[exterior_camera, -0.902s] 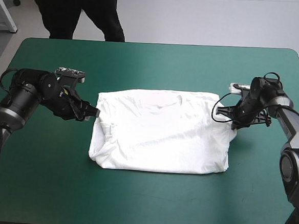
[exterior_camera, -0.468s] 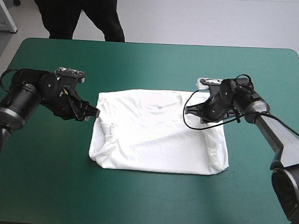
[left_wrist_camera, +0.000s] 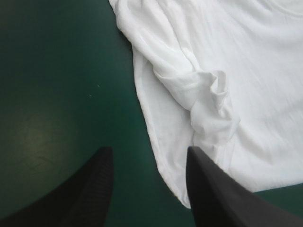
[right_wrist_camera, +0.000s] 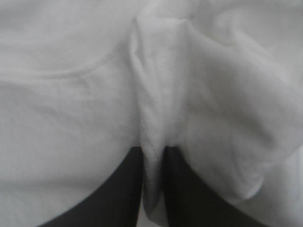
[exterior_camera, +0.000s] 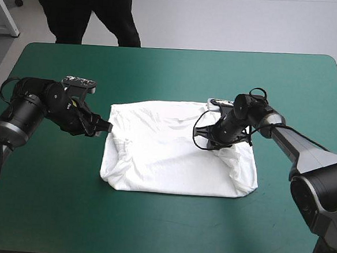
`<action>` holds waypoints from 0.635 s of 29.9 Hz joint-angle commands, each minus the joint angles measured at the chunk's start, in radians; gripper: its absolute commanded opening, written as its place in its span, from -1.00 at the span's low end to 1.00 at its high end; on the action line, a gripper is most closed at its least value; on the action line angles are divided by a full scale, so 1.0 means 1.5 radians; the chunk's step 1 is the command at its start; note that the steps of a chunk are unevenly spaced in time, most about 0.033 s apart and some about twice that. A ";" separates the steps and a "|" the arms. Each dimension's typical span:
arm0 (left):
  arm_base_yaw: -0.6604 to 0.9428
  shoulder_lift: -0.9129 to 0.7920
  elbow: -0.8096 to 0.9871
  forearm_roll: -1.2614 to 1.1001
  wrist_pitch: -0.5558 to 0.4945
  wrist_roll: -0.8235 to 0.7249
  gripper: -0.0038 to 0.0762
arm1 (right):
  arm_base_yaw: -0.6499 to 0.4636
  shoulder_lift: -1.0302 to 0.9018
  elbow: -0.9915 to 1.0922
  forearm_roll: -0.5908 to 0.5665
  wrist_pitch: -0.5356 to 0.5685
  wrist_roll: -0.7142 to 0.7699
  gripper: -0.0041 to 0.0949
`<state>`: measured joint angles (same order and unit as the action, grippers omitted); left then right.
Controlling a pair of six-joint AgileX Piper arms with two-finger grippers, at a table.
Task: Fold the cloth
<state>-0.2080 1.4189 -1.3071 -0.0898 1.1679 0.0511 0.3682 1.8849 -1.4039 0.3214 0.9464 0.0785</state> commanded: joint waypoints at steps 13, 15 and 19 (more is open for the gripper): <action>-0.004 -0.025 -0.012 0.013 0.042 -0.034 -0.03 | 0.001 -0.241 -0.038 -0.166 0.118 0.078 0.26; -0.015 -0.030 0.009 0.015 0.045 -0.043 -0.03 | 0.000 -0.277 -0.011 -0.197 0.125 0.098 0.26; -0.051 -0.052 0.074 0.015 0.032 -0.076 -0.03 | -0.014 -0.331 0.036 -0.210 0.125 0.129 0.24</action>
<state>-0.2501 1.3986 -1.2254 -0.0597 1.2300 -0.0175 0.3647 1.4671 -1.3634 0.0301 1.1492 0.2434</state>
